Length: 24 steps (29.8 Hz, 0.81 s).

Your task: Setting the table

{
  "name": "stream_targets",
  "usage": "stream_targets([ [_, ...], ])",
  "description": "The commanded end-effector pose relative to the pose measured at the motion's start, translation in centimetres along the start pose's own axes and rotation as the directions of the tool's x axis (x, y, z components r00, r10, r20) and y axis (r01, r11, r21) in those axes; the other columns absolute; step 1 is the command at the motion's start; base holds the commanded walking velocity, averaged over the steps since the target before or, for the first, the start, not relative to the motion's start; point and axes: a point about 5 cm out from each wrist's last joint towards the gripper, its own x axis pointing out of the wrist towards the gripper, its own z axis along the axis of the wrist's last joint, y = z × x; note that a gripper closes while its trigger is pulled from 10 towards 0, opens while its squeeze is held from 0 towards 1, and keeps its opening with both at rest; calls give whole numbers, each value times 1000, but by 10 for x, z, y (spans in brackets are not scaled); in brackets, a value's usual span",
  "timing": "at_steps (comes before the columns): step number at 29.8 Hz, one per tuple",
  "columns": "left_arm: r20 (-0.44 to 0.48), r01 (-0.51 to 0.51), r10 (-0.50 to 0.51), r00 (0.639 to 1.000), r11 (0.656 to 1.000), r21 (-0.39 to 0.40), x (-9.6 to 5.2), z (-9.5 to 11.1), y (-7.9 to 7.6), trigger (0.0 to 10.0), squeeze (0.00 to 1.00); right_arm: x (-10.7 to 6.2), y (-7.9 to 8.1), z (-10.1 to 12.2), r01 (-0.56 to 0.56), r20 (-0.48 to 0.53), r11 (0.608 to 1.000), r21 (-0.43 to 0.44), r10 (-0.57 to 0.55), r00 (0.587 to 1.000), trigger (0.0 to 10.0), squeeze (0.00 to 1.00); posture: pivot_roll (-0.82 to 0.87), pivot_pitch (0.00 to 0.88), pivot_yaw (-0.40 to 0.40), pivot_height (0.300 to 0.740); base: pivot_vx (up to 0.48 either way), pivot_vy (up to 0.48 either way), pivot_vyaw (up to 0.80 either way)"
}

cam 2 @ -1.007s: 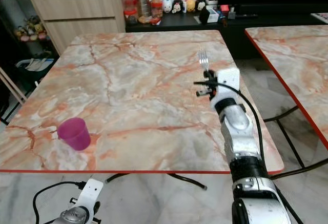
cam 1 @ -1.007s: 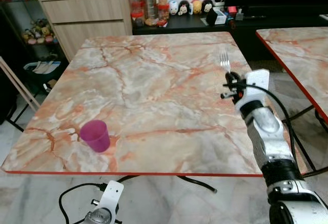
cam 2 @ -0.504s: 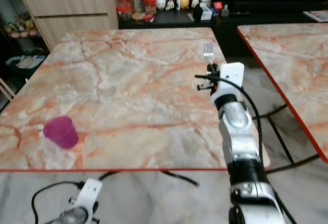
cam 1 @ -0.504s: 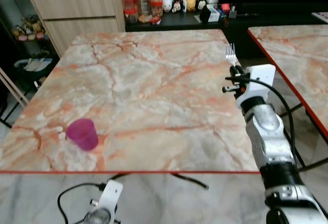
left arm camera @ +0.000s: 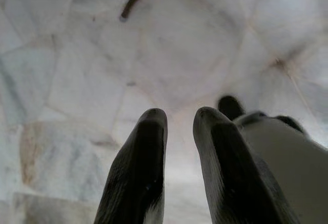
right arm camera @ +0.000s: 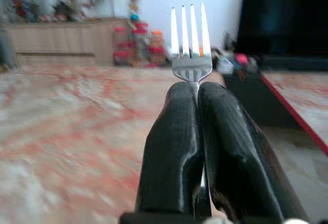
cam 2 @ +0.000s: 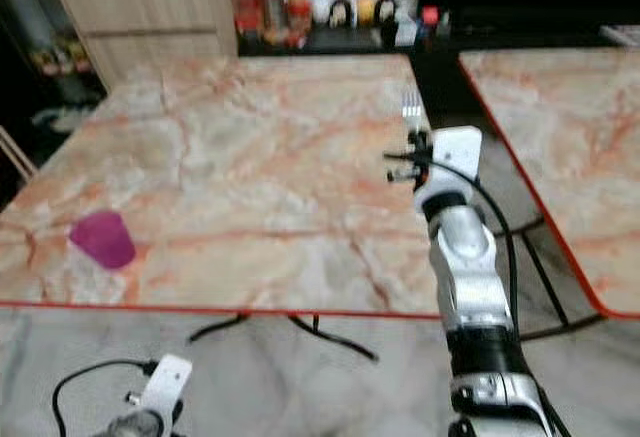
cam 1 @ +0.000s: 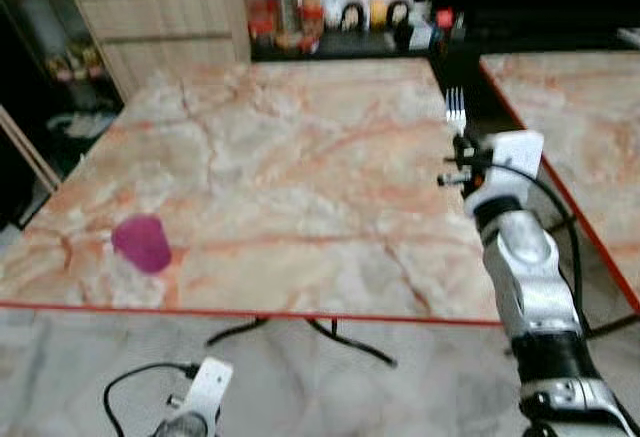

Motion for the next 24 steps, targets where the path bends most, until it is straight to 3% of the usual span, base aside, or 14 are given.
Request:
stream_targets([
  [1, -14, 7, -7, 1000, 1000, 5, 0, -3, -3, 10000, 0, 1, 0, 7, 5, 17, 1000, 5, -5, 1000, 10000, 0, -49, 0, 55, 728, 0, -296, 0],
  [24, -8, 9, -9, 1000, 1000, -18, 0, 0, -7, 10000, 0, -2, -5, 14, 29, 20, 1000, 6, -29, 999, 10000, 0, -60, 0, 49, 728, 0, -295, 0],
])
